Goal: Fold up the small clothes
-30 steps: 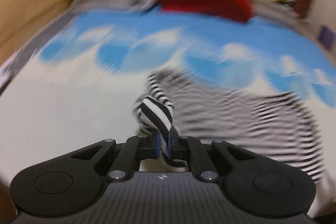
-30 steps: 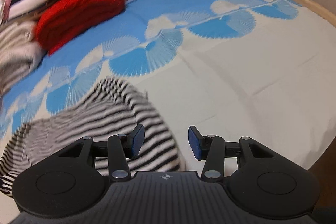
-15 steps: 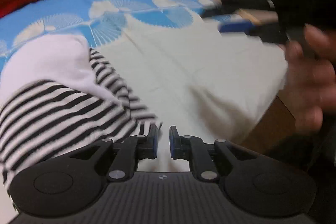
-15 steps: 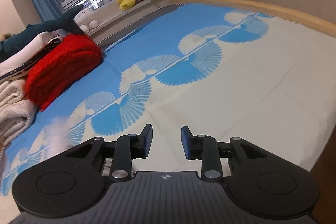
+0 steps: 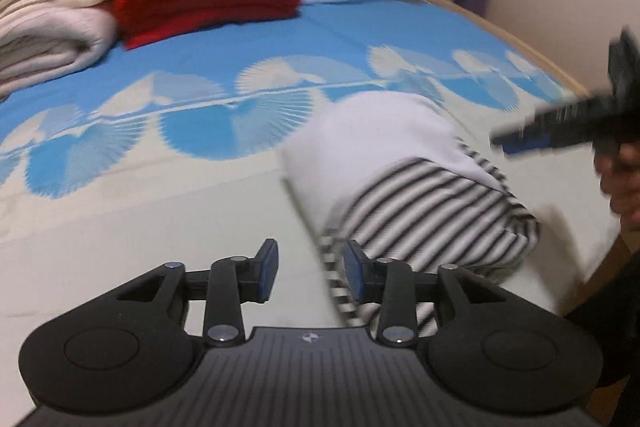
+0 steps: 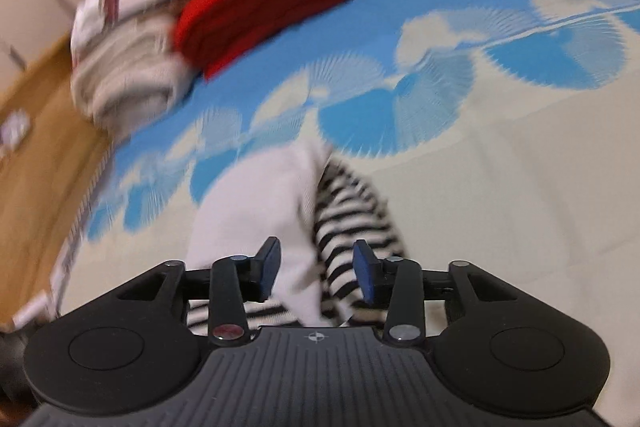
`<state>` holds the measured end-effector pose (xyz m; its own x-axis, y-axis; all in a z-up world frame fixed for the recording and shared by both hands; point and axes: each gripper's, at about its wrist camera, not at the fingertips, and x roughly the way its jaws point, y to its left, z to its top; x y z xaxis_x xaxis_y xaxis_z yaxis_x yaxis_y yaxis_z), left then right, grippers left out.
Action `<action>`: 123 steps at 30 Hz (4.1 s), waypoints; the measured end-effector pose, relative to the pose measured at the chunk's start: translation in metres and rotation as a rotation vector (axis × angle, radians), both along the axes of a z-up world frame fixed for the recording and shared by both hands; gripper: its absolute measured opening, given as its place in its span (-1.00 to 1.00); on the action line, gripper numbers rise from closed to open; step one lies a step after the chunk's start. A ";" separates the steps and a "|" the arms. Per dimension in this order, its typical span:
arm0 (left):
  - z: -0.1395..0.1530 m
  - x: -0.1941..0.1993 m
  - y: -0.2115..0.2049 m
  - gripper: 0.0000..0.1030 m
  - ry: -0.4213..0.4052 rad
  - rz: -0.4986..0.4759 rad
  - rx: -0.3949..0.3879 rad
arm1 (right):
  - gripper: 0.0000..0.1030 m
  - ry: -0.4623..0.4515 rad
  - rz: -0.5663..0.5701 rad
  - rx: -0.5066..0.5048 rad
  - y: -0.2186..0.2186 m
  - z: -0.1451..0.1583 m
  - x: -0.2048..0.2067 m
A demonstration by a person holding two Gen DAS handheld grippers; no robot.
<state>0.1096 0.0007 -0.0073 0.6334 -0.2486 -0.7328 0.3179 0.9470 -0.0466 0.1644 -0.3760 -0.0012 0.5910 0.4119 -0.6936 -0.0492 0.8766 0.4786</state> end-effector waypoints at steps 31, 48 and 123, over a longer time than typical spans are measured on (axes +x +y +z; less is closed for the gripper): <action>-0.054 0.036 -0.026 0.64 0.269 0.031 -0.395 | -0.90 0.076 -0.082 -0.020 -0.054 -0.023 -0.066; -0.085 0.036 -0.053 0.74 0.375 -0.066 -0.112 | -0.34 0.022 -0.179 -0.023 -0.034 -0.013 -0.032; -0.090 0.033 -0.054 0.88 0.384 -0.086 -0.157 | -0.94 0.279 -0.005 -0.044 -0.059 -0.061 -0.079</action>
